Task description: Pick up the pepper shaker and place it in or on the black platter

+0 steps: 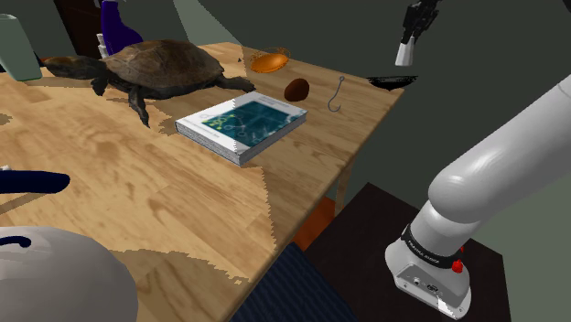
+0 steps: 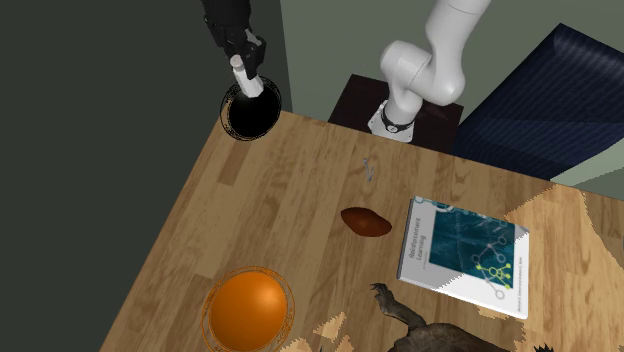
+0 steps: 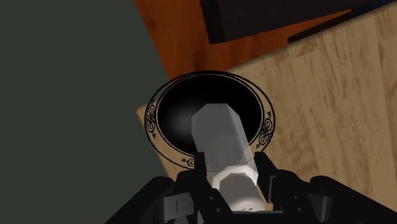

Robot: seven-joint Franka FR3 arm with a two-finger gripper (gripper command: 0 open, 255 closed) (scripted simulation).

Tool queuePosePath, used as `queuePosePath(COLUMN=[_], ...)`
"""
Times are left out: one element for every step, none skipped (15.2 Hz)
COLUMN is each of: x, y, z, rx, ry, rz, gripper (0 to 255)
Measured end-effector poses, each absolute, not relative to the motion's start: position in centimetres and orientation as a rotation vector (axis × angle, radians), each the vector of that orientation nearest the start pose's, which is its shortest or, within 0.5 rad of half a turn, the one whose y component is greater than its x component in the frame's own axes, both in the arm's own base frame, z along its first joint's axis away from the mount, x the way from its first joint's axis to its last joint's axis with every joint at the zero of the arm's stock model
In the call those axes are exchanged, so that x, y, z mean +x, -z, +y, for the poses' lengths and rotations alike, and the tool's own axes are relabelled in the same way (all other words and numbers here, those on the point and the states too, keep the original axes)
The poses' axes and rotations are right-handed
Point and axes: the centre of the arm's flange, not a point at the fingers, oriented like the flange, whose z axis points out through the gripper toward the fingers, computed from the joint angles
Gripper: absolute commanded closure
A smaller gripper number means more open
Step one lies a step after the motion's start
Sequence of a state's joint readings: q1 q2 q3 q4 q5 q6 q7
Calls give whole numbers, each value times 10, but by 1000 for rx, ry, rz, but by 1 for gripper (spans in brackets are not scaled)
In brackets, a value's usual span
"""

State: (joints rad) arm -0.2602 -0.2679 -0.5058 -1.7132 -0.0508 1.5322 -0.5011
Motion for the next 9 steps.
queuePosePath(x=[312, 312, 312, 313, 313, 313, 311, 312, 312], y=[-666, -661, -656, -652, -645, -641, -634, -630, -628], z=[-360, -360, -359, -359, -359, -359, -359, -359, -359], rx=[-3082, -3082, -3082, -3082, -3082, -3082, -3082, -3082, -3082], ry=[139, 139, 139, 139, 139, 139, 139, 140, 139], rz=[397, 397, 398, 397, 397, 397, 397, 397, 397], gripper=[255, 255, 255, 255, 255, 255, 255, 255, 255])
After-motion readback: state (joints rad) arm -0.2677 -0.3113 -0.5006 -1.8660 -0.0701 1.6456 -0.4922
